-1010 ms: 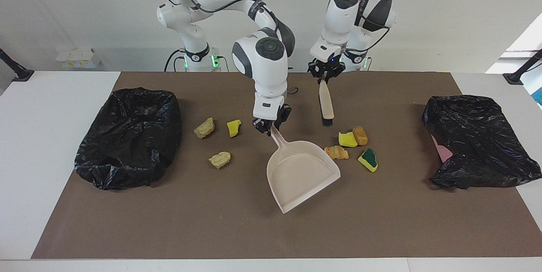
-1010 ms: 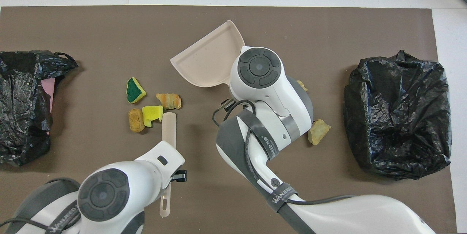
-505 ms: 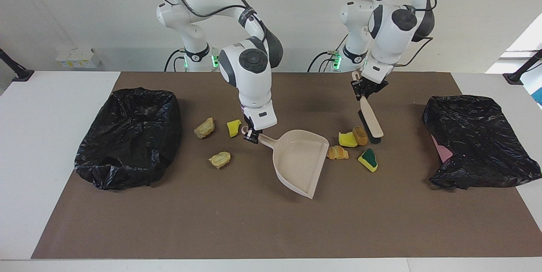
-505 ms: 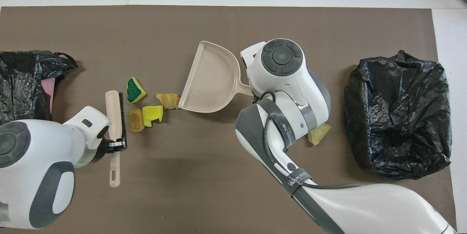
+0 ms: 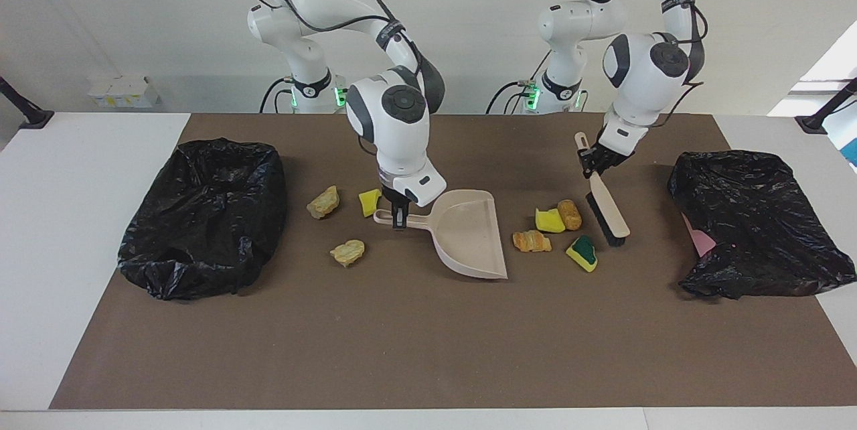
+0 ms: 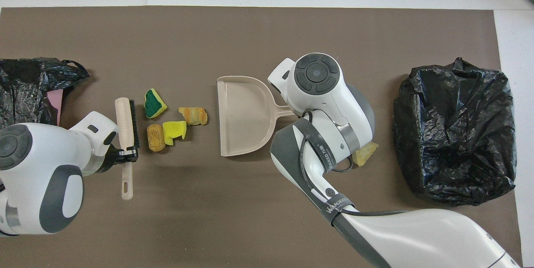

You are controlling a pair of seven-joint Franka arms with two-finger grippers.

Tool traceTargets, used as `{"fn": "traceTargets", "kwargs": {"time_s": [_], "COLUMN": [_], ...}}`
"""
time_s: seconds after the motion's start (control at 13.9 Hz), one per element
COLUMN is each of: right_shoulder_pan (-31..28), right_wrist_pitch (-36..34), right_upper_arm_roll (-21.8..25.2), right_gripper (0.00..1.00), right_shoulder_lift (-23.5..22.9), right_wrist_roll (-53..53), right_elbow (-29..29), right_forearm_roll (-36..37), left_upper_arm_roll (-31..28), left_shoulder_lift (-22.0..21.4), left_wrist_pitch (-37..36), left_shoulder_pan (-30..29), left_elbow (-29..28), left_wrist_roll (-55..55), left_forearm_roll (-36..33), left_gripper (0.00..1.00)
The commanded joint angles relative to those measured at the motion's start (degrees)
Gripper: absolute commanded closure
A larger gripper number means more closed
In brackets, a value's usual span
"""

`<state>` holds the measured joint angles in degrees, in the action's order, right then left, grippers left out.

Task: Sweep and dump trash in bin
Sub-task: 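Sweep the sponge pieces into the dustpan with the left gripper's brush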

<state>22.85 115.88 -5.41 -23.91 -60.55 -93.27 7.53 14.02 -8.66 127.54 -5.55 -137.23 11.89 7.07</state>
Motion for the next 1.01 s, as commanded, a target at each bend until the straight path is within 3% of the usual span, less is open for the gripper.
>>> {"fn": "traceTargets", "kwargs": {"time_s": [0.0, 0.29, 0.94], "right_shoulder_pan": [0.0, -1.1, -1.0], "right_wrist_pitch": [2.2, 2.6, 2.9], "right_upper_arm_roll": [-0.6, -0.6, -0.7], "right_gripper": [1.00, 1.00, 1.00], "right_shoulder_lift": [-0.6, -0.2, 0.4], "right_wrist_roll": [-1.9, -3.8, -3.3], "right_elbow": [-1.4, -3.5, -4.5], "right_forearm_roll": [2.0, 1.6, 1.1], "left_upper_arm_roll": [0.3, 0.7, 0.7], "left_shoulder_lift": [3.0, 6.3, 11.7], "left_wrist_pitch": [2.9, 4.0, 9.5], "left_shoulder_pan": [0.8, 3.3, 22.1], "left_elbow": [1.1, 3.7, 9.0], "left_wrist_roll": [2.2, 1.9, 9.7], "left_forearm_roll": [0.0, 0.8, 11.9], "left_gripper": [1.00, 1.00, 1.00]}}
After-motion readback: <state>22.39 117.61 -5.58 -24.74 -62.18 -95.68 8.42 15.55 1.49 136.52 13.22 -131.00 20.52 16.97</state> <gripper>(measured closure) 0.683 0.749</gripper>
